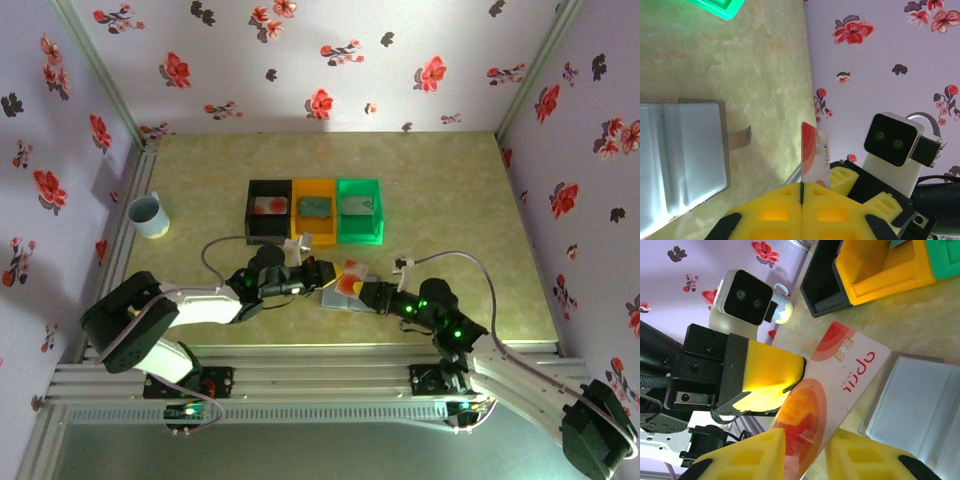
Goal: Take the credit cards out of the card holder
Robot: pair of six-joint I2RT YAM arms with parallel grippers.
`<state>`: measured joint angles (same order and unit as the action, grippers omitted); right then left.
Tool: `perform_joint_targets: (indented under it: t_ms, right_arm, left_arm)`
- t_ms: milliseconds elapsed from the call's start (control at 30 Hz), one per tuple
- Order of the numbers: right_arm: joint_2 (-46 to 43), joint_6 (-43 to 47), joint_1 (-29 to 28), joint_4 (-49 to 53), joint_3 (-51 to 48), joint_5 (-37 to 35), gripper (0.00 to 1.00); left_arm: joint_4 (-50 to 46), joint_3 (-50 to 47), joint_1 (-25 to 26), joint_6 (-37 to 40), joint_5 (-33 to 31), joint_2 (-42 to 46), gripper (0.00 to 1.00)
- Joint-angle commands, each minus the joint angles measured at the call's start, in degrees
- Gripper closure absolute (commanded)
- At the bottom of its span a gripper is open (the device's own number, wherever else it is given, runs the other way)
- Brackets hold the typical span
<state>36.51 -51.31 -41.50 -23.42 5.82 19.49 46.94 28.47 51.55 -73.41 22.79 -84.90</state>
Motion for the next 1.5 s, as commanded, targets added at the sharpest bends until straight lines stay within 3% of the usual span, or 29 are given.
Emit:
perform_joint_targets:
  t_ms: [0, 400, 533, 700, 900, 1167, 1267, 1467]
  right_arm:
    - [-1.0, -0.4, -0.1, -2.9, -0.4, -0.7, 0.78]
    - [-1.3, -0.4, -0.1, -2.5, -0.6, -1.1, 1.0]
    - [-2.2, 0.4, -0.1, 0.0, -0.1, -1.6, 1.0]
    - [-4.3, 1.7, -0.1, 4.0, -0.1, -2.4, 1.0]
    - [-5.6, 4.1, -0.1, 8.0, 0.5, -0.9, 1.0]
    - [-2.8, 9.3, 0.1, 10.0, 4.0, 8.9, 1.0]
    - [-0.6, 9.4, 0.0, 6.9, 4.6, 13.2, 1.0]
    - [5.1, 7.2, -0.4, -2.1, 4.7, 20.3, 1.0]
  left_arm:
    - [2.3, 0.4, 0.7, -0.2, 1.3, -0.6, 1.0]
    - [2.4, 0.5, 0.8, -0.1, 1.1, -0.7, 1.0]
    - [0.6, 0.6, 0.4, 0.7, 1.4, 0.6, 1.0]
    - [-6.2, 0.9, -1.3, 2.8, 3.3, 4.2, 0.82]
    - [-27.9, 4.7, -3.0, 11.2, 5.4, 13.6, 0.62]
    - [-74.8, 22.2, -6.1, 32.5, 4.2, 21.1, 0.45]
    - [-86.1, 28.5, -7.0, 39.2, 4.0, 19.7, 0.42]
    - [-97.0, 34.5, -7.0, 48.0, 4.6, 14.6, 0.36]
